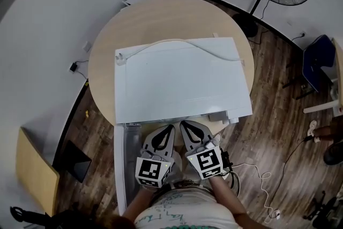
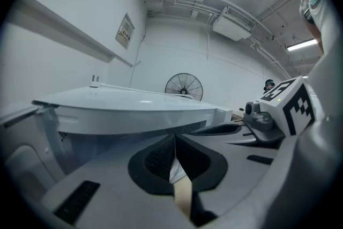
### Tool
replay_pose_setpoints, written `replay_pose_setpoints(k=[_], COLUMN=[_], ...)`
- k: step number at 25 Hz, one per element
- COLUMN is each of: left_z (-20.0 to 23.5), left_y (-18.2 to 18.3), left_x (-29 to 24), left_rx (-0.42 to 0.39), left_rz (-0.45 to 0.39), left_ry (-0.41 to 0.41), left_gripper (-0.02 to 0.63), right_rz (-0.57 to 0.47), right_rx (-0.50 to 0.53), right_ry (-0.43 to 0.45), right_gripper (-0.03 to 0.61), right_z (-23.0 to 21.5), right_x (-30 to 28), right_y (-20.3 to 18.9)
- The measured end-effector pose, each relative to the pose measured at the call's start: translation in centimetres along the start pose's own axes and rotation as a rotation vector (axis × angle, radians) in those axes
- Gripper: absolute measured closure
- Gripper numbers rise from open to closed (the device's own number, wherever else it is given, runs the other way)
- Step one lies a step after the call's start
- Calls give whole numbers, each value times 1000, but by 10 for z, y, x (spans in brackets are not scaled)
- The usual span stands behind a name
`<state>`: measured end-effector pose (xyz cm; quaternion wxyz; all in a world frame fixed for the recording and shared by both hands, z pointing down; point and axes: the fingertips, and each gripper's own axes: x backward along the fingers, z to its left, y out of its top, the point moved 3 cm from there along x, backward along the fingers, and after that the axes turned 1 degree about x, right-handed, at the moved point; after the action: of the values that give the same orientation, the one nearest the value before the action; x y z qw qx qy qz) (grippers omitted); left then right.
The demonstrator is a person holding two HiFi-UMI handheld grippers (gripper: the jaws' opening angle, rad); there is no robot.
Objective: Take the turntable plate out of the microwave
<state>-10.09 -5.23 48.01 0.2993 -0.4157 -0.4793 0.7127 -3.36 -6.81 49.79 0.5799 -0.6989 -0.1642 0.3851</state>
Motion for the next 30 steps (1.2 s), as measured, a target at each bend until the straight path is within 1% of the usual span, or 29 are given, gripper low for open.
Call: replay_pose_setpoints(k=[2, 6, 7, 13, 19, 20, 22, 24, 26, 27, 28, 30], left_z=[5, 9, 10, 23, 43, 45, 47, 51, 57, 60, 63, 69], left_y=[-14, -41, -47, -75, -91, -92, -95, -99, -104, -107, -109, -115], left_x=[-5, -15, -17, -33, -43, -44, -45, -47, -48, -48, -47, -46], left_rx=[-10, -85, -91, -58, 57, 56, 27, 31, 85, 137, 209, 391], left_rz=[22, 103, 117, 175, 188, 192, 207, 223, 238, 239, 233, 215], left_ry=[23, 57, 63, 96, 150, 154, 157, 166, 190, 203, 217, 249], left_gripper=[597, 597, 597, 597, 597, 597, 597, 597, 595, 595, 587, 455], right_rz=[34, 104, 121, 234, 237, 237, 237, 241, 242, 241, 240, 233], right_rx=[-3, 24, 31, 25, -34, -39, -41, -49, -98, -141, -193, -303], right_ry=[-6, -18, -22, -39, -20, -19, -18, -27, -50, -63, -75, -91], right_gripper=[588, 588, 588, 588, 588, 588, 588, 588, 588, 588, 588, 588], right_z=[-5, -13, -15, -25, -30, -30, -32, -36, -42, -45, -48, -54], right_x=[-8, -24, -27, -41, -48, -48, -49, -50, -48, -46, -44, -39], right_y=[-16, -47, -54, -92, -99, -98, -97, -98, -102, -103, -105, -109])
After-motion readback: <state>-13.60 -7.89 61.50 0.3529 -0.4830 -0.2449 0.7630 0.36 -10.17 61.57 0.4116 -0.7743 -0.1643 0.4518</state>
